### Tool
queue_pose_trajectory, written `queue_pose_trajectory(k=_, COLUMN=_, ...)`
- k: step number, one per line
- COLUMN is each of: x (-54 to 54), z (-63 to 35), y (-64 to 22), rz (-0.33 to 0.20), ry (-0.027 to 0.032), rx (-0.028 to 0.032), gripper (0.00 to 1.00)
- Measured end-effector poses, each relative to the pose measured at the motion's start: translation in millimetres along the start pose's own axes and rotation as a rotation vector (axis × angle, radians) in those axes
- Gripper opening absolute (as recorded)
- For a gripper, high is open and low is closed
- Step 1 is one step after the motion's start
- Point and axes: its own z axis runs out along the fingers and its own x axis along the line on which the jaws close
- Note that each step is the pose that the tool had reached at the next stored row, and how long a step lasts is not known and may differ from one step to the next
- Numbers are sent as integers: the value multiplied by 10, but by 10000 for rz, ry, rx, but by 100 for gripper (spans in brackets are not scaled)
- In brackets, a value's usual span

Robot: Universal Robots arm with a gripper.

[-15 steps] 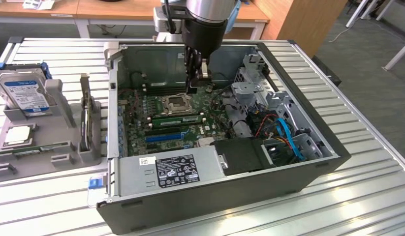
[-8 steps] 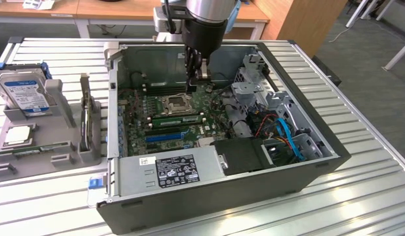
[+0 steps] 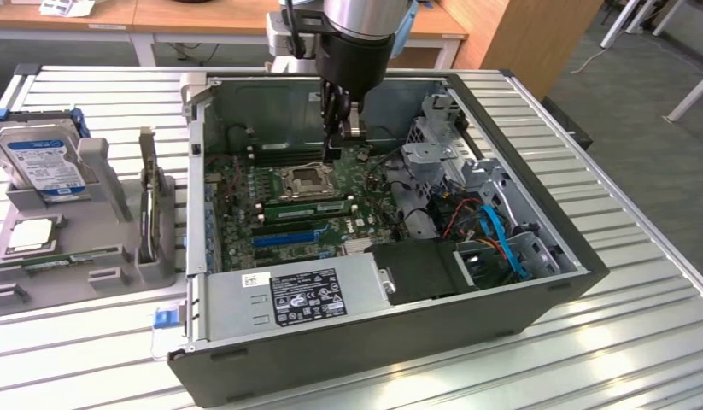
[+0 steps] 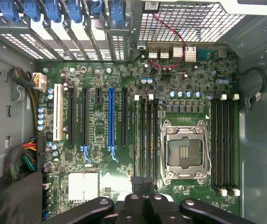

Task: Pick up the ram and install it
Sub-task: 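Press down the ram until it locks into place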

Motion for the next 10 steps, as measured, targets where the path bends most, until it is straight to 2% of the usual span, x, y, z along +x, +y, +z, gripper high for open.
queue_pose_trajectory(k=10, x=0, z=-1, y=-18, rz=0, ry=0, rx=-5, gripper=10)
